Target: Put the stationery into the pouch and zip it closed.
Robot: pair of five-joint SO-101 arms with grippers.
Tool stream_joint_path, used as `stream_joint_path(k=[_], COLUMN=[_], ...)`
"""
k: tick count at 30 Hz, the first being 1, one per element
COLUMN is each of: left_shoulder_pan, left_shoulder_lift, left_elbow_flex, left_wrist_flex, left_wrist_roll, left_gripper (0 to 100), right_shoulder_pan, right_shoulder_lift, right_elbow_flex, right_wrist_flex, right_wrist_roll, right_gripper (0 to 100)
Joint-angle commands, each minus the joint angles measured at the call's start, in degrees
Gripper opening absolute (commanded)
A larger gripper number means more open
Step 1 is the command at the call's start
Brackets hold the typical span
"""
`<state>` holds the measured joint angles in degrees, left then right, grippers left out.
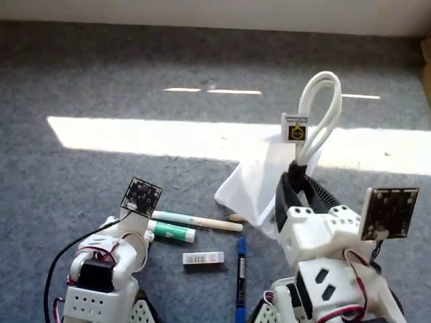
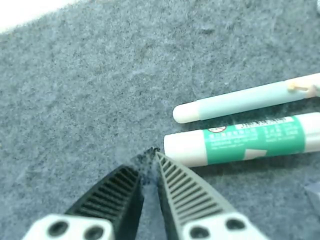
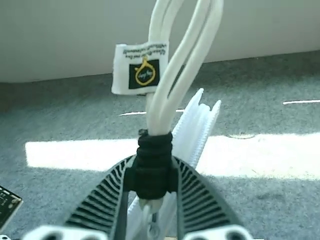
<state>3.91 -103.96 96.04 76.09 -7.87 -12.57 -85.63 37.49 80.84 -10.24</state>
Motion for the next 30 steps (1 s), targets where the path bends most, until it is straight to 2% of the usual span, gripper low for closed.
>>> stream_joint_path(k=[1, 11, 17, 25, 30], left_shoulder_pan=[-0.13, -0.13, -0.13, -0.13, 0.22], left_shoulder_lift=[-0.13, -0.13, -0.13, -0.13, -0.13], left_elbow_flex=[1.10, 1.10, 1.10, 1.10, 1.10], left_wrist_flex=[0.35, 0.35, 0.35, 0.35, 0.35], left_wrist_roll=[0.70, 0.70, 0.70, 0.70, 0.70], left_gripper=[1, 1, 1, 1, 1], right_shoulder_pan=[0.13, 0.22, 0.22, 0.40, 6.37], right_shoulder_lift=[-4.09, -13.67, -10.15, -9.19, -8.66], right_elbow_flex=[6.81, 12.88, 12.79, 12.79, 12.97], right_wrist_flex=[0.22, 0.04, 0.04, -2.07, -6.02], right_wrist_roll=[0.35, 0.09, -8.62, -10.37, -11.87], right_gripper=[0.4, 0.4, 0.4, 0.4, 0.4])
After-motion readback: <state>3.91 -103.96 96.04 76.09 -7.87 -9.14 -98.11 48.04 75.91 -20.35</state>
